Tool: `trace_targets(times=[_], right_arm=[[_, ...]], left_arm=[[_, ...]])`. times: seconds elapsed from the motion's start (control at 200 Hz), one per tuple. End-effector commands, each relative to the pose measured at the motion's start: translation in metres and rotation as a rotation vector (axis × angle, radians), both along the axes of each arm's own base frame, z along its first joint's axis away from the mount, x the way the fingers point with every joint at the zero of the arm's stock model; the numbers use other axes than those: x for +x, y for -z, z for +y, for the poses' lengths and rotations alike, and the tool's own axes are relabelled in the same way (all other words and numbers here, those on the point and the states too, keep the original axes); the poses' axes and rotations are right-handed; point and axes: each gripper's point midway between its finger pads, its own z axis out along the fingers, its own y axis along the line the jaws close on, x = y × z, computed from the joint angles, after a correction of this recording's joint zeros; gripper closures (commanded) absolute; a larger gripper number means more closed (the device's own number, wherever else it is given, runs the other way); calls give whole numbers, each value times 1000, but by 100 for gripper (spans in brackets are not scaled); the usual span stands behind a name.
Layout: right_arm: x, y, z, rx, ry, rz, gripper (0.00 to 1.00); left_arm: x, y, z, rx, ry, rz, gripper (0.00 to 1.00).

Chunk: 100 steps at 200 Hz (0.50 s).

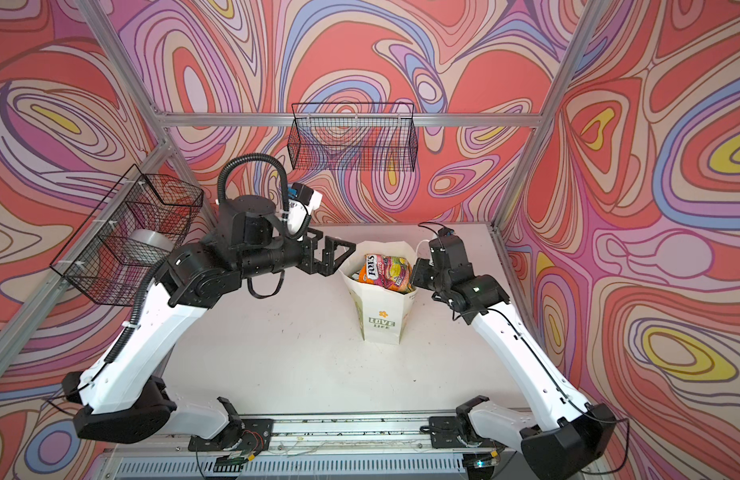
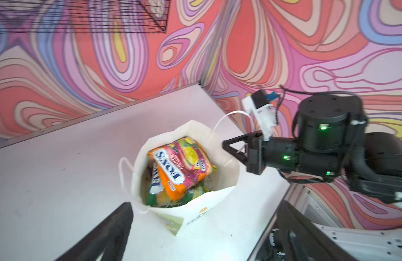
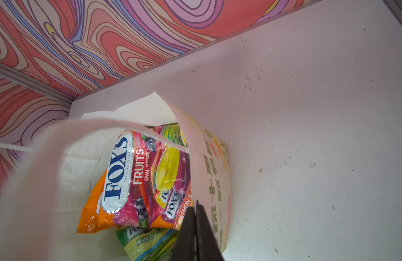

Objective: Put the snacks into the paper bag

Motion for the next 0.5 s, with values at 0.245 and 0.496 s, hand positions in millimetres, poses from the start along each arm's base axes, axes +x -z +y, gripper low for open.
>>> trace_targets(times=[0.245, 0.496], right_arm=[[8, -6, 8, 22, -15, -23, 95], [8, -16, 16, 32, -62, -48, 100]], left_arm=[[80, 111, 1, 210, -181, 206, 13], [83, 104, -22, 146, -112, 264, 100]])
